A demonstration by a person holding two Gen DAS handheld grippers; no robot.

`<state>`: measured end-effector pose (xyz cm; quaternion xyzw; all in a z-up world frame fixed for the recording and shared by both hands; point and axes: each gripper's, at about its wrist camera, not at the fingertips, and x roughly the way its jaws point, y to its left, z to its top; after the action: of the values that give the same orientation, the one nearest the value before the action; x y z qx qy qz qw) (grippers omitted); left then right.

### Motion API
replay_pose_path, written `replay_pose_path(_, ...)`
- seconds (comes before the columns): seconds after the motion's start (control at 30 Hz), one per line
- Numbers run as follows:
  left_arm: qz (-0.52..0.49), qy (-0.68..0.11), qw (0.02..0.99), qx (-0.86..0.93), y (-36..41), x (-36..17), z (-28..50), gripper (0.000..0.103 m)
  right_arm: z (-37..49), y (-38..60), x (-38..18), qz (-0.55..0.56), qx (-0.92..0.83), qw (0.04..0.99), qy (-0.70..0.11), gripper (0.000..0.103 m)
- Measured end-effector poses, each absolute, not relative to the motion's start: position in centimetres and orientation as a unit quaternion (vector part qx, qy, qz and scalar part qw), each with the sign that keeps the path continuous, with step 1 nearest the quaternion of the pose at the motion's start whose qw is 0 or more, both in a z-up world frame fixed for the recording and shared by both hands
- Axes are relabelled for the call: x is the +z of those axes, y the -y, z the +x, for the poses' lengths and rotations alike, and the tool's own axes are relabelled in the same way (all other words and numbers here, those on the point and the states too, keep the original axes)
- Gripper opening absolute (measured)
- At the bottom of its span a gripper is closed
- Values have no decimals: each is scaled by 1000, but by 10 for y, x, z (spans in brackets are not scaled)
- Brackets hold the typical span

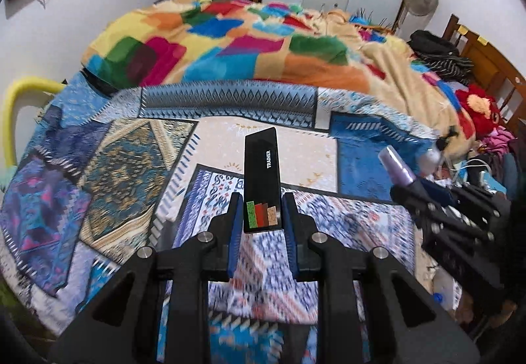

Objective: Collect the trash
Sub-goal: 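Carry the box with the left tool while the right tool carries the bottle to the bucket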

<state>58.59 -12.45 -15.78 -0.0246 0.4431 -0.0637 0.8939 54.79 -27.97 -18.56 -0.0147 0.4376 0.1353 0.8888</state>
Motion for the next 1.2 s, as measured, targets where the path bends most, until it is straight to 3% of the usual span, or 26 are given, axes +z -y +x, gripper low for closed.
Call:
replay_pose_path(0.57, -54, -411, 910, -15, 52, -78, 429, 23, 432, 249, -75, -26, 164, 914, -371, 24)
replay_pose_path(0.87, -72, -400, 913, 29, -17, -64, 345, 23, 374, 183, -56, -37, 222, 907, -357, 24)
replay_pose_path(1.2, -113, -410, 900, 97, -103, -84, 264, 23, 322, 84, -63, -70, 307, 879, -358, 24)
